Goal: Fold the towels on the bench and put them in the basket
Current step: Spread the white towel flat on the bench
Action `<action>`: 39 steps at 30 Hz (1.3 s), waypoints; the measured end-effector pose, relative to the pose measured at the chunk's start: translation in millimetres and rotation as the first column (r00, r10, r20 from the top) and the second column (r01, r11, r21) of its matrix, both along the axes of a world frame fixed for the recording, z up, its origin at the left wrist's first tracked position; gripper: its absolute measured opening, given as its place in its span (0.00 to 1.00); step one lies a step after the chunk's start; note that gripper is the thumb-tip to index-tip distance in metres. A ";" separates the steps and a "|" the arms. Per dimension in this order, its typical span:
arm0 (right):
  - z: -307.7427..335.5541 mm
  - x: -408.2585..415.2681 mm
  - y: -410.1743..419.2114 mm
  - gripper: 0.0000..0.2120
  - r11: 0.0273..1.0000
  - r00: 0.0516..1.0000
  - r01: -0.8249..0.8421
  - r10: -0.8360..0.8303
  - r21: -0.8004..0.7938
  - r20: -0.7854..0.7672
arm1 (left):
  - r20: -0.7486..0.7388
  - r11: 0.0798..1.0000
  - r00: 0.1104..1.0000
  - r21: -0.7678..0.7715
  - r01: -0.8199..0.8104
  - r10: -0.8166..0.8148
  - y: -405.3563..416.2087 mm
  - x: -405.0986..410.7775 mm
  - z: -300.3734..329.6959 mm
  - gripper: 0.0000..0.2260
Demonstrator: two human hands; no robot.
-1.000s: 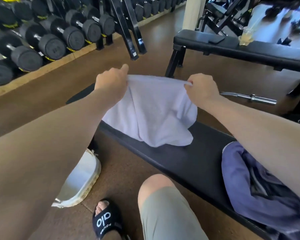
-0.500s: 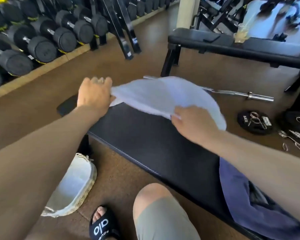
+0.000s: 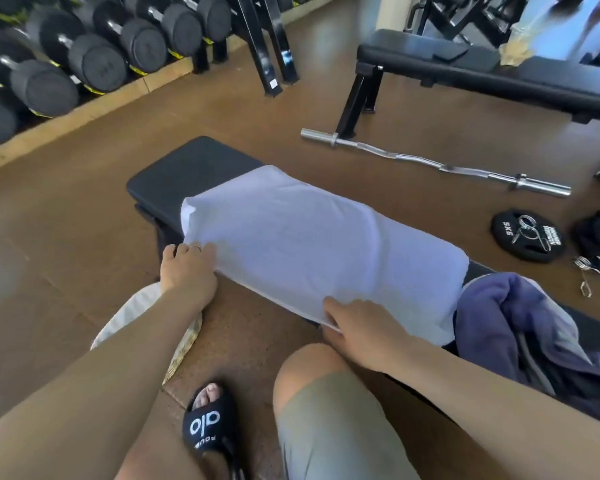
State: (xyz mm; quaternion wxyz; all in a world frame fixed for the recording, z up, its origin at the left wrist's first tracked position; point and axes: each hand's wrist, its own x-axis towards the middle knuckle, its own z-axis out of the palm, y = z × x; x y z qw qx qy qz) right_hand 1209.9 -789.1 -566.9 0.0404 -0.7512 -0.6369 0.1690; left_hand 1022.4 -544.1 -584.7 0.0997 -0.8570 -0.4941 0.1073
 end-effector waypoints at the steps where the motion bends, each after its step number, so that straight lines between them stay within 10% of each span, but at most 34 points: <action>1: 1.4 -1.0 1.1 0.11 0.999 0.999 0.024 -0.025 -0.025 -0.046 | 0.022 0.999 0.999 -0.020 -0.029 0.030 -1.0 -0.7 -2.0 0.18; 6: 25.4 4.9 19.3 0.23 0.967 0.953 0.136 -0.187 -0.217 -0.237 | 0.318 0.975 0.928 -0.172 -0.143 0.192 -6.1 8.5 -2.6 0.23; 10: 27.3 19.5 58.0 0.16 0.981 0.978 0.187 -0.181 0.049 -0.099 | 0.481 0.972 0.862 -0.230 -0.050 0.158 -7.5 25.0 -0.2 0.23; 24: -56.1 40.2 218.9 0.34 0.995 0.966 0.010 -0.036 0.102 0.257 | 0.300 0.953 0.952 -0.302 0.034 0.061 60.1 57.0 -30.0 0.27; 33: -31.6 52.1 284.2 0.19 0.836 0.950 0.113 -0.249 0.537 0.188 | 0.240 0.956 0.969 -0.262 0.129 -0.065 121.4 59.0 -23.5 0.28; 39: -13.0 64.3 364.0 0.16 0.819 0.931 0.350 -0.360 0.455 -0.067 | 0.256 0.967 0.962 -0.207 0.150 -0.094 119.6 59.3 -28.4 0.29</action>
